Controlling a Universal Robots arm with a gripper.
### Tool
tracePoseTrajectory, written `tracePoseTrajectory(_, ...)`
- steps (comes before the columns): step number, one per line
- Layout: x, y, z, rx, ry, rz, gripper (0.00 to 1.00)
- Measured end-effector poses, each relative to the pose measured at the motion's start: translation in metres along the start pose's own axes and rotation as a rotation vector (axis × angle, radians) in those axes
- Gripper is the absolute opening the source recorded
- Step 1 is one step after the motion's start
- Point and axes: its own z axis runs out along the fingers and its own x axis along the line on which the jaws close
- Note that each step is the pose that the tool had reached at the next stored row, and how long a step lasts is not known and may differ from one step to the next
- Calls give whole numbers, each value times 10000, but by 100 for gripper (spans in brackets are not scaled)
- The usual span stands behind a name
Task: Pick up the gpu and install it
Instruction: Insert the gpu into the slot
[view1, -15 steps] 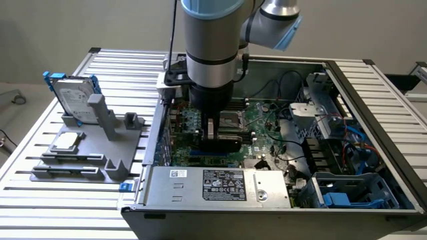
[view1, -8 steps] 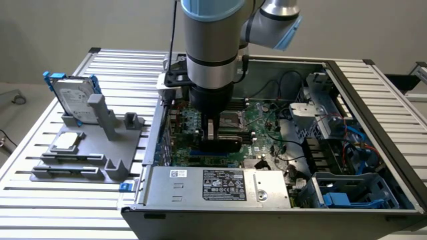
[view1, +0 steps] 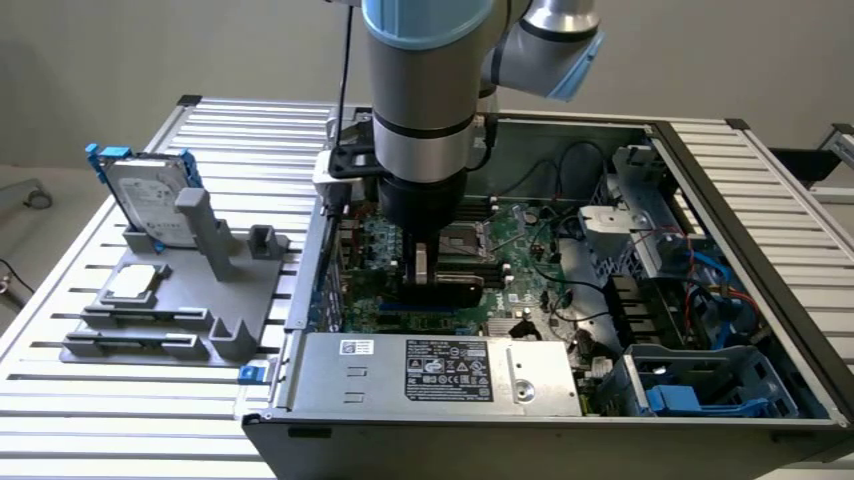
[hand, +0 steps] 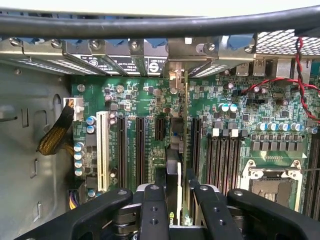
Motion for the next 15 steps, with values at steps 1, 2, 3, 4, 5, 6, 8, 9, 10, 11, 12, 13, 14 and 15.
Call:
tracePoseTrajectory(1,2,0,1,-7,-8,0,26)
tracePoseTrajectory(2,2,0,2,-13,-22,0,26)
tracePoseTrajectory(3,3,0,1,-21,-43,1,26)
tracePoseTrajectory(4,3,0,1,-27,-70,1,26)
tracePoseTrajectory(5,3,0,1,-31,-102,0,26)
tracePoseTrajectory(6,3,0,1,-35,-135,-1,26)
tracePoseTrajectory(8,3,0,5,-35,-166,-3,26)
tracePoseTrajectory(9,4,0,8,-38,-173,-9,26)
tracePoseTrajectory(10,5,0,11,-39,-179,-13,26)
tracePoseTrajectory(11,8,1,14,-42,-181,-17,26)
tracePoseTrajectory(12,11,1,17,-45,-183,-21,26)
tracePoseTrajectory(13,14,0,20,-49,-185,-21,26)
tracePoseTrajectory(14,17,0,23,-53,-188,-22,26)
tracePoseTrajectory(15,19,0,26,-59,-188,-22,26)
